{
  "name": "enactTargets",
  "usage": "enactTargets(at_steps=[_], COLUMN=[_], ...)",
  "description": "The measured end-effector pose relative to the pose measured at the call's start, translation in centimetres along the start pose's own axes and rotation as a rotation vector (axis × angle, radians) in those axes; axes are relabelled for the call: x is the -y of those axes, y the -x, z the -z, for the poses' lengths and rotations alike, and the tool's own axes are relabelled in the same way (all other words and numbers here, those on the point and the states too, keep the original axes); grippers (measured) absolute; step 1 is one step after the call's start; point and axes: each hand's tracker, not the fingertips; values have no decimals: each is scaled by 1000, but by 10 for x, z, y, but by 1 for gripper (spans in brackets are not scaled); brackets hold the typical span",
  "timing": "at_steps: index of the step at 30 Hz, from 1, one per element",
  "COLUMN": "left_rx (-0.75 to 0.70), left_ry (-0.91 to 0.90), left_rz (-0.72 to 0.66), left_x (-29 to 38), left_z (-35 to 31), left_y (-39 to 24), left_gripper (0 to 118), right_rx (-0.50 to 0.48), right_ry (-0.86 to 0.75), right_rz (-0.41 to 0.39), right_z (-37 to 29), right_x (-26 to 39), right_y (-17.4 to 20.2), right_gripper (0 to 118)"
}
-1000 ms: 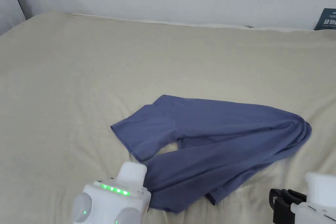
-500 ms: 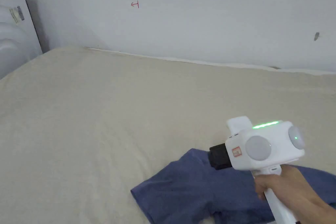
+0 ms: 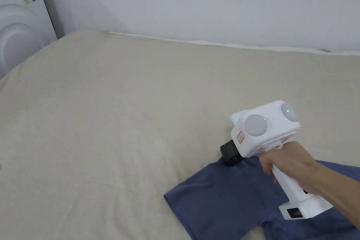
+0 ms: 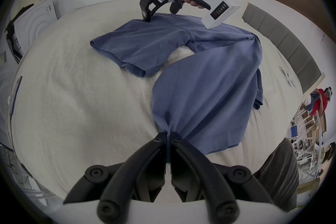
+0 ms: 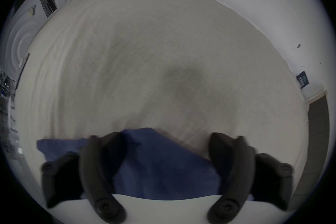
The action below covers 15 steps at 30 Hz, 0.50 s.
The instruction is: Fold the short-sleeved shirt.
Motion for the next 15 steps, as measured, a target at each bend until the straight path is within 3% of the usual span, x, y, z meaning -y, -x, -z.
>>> enactTargets(at_steps=[1,3,10,15], left_rx=[-2,-14,-68,-103], left_ry=[1,2,-6,29], left_rz=[-1,3,35,52], left_x=[1,1,4,-3], left_z=[0,0,1,0], left_y=[-1,-4,-16,-23], left_gripper=[2,2,2,2], right_rx=[-13,72,56,115], right_ry=[-11,-47,-98,-176], right_rz=[13,-65,26,61], right_z=[-7,-21,-74,-146], right_x=[-1,3,21,58], right_y=[0,4,-15,-38], right_gripper=[72,3,4,4])
